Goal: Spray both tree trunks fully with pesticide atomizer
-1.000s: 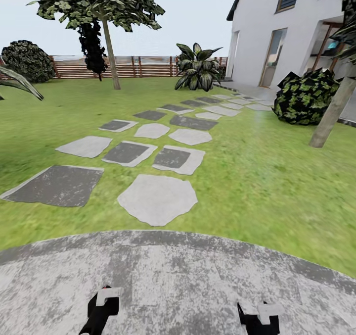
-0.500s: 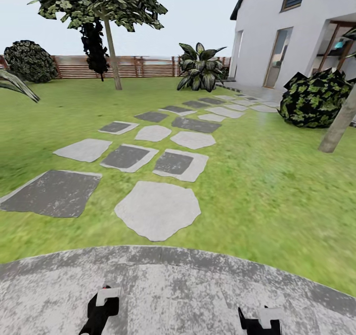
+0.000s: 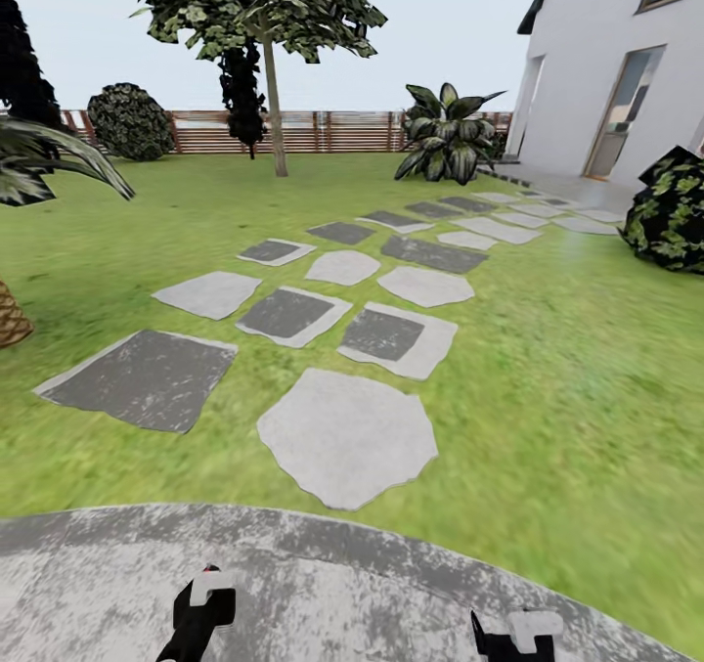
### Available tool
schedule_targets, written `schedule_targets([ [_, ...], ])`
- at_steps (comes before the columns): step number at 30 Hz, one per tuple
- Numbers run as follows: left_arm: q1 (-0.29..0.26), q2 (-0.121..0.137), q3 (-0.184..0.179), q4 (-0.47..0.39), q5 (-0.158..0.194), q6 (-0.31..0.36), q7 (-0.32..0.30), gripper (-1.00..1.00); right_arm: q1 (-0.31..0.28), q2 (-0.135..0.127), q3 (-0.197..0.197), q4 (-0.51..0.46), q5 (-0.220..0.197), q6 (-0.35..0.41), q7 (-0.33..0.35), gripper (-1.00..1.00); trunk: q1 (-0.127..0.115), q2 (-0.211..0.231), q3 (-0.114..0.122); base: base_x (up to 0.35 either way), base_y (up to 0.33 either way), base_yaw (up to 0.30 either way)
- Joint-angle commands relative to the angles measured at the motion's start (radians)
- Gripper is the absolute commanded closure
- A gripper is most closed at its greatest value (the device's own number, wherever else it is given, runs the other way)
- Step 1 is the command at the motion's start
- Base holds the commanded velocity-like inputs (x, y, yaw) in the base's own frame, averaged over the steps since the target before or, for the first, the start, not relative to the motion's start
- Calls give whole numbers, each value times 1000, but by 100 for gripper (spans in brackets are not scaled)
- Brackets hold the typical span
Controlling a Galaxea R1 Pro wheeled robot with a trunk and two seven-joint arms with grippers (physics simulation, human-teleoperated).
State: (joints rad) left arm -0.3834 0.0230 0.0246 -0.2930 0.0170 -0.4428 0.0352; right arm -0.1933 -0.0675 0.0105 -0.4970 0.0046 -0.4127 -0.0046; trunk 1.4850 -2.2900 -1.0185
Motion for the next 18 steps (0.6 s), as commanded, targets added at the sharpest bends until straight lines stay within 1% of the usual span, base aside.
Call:
schedule_targets([
  [1, 0, 0, 0, 1, 0, 0, 0, 100, 0, 0, 0, 0, 0, 0, 0, -100, 0, 0, 0, 341, 0, 279],
  [12, 0, 0, 0, 3, 1, -1, 0, 100, 0, 0, 0, 0, 0, 0, 0, -100, 0, 0, 0, 341, 0, 279],
  [14, 0, -3, 0, 3, 8, 0, 0, 100, 0, 0, -2, -1, -1, 0, 0, -100, 0, 0, 0, 341, 0, 262],
  [18, 0, -11, 0, 3, 17, 1, 0, 100, 0, -1, -2, -1, -1, 0, 0, -100, 0, 0, 0, 341, 0, 115],
])
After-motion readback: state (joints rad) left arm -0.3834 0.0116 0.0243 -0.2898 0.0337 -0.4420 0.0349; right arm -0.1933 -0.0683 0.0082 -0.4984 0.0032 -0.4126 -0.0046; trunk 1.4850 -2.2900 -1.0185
